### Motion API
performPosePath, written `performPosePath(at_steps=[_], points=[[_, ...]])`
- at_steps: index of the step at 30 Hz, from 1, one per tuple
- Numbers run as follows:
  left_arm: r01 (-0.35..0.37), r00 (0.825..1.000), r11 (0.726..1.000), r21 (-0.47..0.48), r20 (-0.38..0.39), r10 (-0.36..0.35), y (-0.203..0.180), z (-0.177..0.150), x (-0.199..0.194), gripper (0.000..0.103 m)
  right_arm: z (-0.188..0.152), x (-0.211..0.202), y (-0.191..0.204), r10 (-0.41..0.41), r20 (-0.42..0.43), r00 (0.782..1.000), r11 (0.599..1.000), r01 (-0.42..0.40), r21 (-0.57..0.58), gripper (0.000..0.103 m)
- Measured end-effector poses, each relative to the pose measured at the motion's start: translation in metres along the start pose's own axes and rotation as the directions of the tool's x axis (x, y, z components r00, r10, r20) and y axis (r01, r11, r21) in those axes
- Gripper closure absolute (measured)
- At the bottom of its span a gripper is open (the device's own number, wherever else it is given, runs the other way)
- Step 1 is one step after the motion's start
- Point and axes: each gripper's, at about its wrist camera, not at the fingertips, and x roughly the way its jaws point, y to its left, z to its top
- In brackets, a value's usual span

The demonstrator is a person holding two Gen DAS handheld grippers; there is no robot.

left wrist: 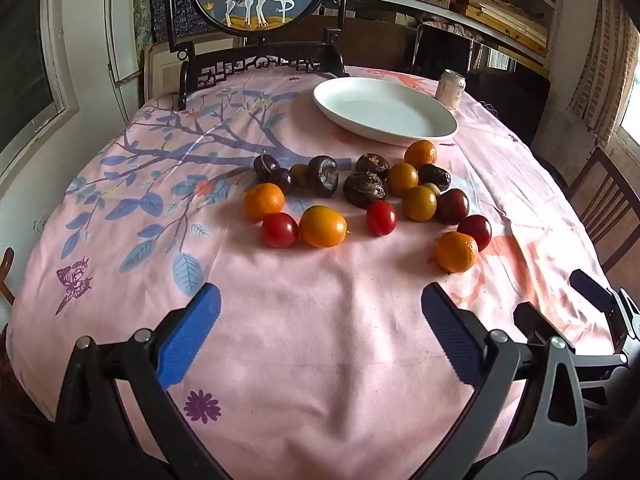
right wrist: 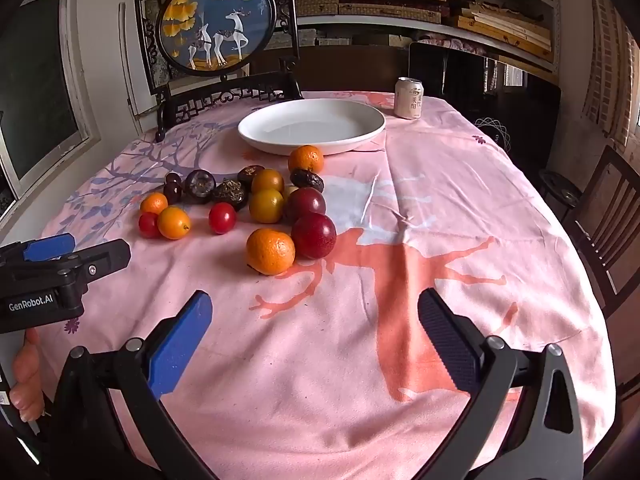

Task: Organize fruits

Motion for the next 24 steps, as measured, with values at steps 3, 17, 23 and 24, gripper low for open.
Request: performPosePath(at_steps=[3,17,23,24], points=[[-0.024,1.000,1.000,0.008,0.002,0.024,-0.001,-0.004,-0.004,0.002,-0.001,-0.001,-0.002,-0.002,-0.001,1.000,1.000,0.002,0.010,0.001],[-0.062,0.998,0.997,0.035,0.013,0.062,-0.011,-0.012,-0.012,0.002,-0.004,-0.014,-0.001,0.009,0.014,1.000,1.000,-0.009,0.027,0.001],[-0.047,0.999,0.998,0.043,0.022,0.046,-0.016,-0.015,-0.016,0.002,-0.005,-0.015,-0.003,0.007,0.016,1.000,0.999,-0.008,0.036,0.001],[-0.048,0.999,0.998,0.044,0.022,0.047,-0.016,-0.015,-0.017,0.002,-0.006,-0.015,-0.003,0.009,0.017,1.000,0.999,-0.010,0.037,0.001]])
